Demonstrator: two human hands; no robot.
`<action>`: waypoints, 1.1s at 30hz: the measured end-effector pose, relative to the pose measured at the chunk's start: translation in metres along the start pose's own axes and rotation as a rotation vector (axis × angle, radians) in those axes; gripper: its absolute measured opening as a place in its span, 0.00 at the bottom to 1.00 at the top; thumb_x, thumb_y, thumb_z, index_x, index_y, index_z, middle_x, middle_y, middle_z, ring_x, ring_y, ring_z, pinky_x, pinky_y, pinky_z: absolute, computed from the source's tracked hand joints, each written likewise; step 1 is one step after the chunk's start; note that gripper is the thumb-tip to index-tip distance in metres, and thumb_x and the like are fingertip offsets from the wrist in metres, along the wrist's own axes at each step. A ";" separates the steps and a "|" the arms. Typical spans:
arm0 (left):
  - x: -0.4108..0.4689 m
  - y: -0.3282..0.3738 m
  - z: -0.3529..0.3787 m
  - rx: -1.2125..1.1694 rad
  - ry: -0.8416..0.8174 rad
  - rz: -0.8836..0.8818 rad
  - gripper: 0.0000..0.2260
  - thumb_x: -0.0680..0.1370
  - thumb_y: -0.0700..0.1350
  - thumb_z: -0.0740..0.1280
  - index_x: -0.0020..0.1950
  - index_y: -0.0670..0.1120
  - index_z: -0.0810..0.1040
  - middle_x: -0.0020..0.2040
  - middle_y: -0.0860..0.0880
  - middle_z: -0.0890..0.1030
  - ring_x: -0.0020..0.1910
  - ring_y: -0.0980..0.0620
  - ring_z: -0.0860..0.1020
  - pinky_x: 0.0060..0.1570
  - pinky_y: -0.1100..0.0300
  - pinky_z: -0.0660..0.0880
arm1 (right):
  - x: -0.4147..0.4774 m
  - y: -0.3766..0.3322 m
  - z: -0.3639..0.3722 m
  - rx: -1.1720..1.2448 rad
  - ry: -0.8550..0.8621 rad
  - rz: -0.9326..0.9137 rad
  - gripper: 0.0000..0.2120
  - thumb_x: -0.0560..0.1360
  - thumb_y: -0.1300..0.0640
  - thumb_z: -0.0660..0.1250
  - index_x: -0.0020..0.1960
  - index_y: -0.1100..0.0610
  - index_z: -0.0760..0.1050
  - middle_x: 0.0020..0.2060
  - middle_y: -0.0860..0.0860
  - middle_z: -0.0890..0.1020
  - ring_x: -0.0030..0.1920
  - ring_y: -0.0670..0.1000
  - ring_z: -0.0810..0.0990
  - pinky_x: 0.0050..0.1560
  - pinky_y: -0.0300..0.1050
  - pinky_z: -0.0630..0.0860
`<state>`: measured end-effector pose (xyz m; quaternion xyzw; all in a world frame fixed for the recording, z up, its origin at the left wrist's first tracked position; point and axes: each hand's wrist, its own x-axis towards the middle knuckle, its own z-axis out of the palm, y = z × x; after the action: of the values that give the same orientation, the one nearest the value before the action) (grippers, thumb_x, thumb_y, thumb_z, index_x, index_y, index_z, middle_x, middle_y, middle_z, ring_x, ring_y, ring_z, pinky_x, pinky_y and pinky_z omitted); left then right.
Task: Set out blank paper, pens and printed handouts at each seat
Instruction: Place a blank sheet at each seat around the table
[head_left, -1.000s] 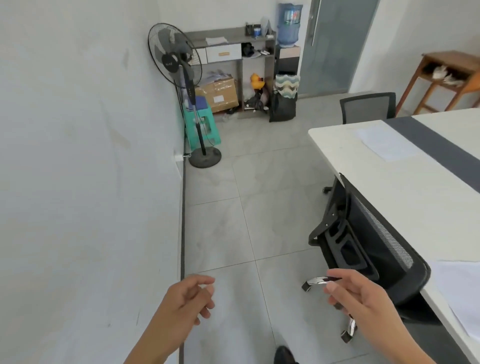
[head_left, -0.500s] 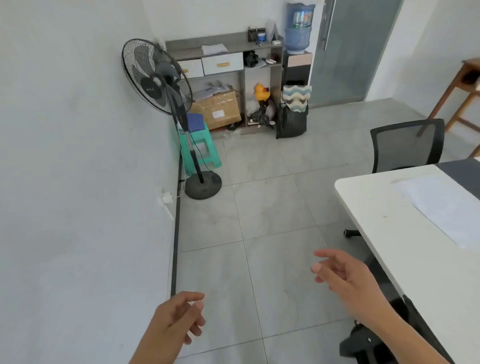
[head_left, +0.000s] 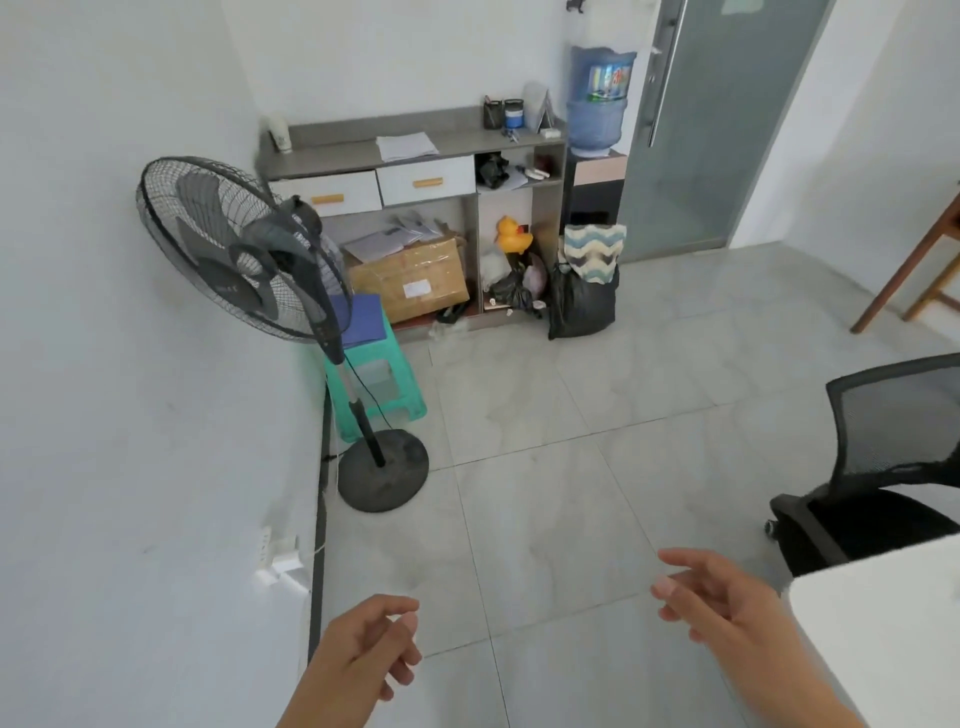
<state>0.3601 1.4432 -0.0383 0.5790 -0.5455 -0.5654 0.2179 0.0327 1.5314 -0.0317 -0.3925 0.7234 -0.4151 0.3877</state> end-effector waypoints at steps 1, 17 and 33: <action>0.028 0.017 -0.004 0.020 -0.013 0.012 0.06 0.79 0.40 0.65 0.51 0.46 0.81 0.35 0.43 0.83 0.32 0.49 0.80 0.33 0.56 0.74 | 0.022 -0.009 -0.001 0.006 0.013 0.006 0.09 0.74 0.62 0.71 0.52 0.51 0.79 0.37 0.52 0.85 0.37 0.47 0.85 0.37 0.33 0.76; 0.449 0.225 -0.017 -0.005 -0.038 0.016 0.05 0.78 0.38 0.65 0.52 0.43 0.80 0.34 0.41 0.83 0.31 0.47 0.79 0.30 0.57 0.72 | 0.483 -0.118 -0.010 0.018 0.046 0.007 0.08 0.74 0.63 0.71 0.50 0.54 0.80 0.36 0.52 0.86 0.36 0.48 0.85 0.39 0.45 0.77; 0.825 0.372 -0.091 -0.078 0.050 0.015 0.10 0.73 0.46 0.67 0.51 0.43 0.80 0.33 0.43 0.83 0.31 0.49 0.79 0.29 0.59 0.72 | 0.899 -0.256 0.064 -0.018 -0.054 -0.033 0.08 0.74 0.62 0.72 0.51 0.53 0.79 0.36 0.52 0.85 0.36 0.48 0.84 0.39 0.41 0.74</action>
<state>0.1047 0.5701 -0.0353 0.5799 -0.5219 -0.5699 0.2580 -0.1996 0.6241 -0.0338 -0.4188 0.7098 -0.4043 0.3966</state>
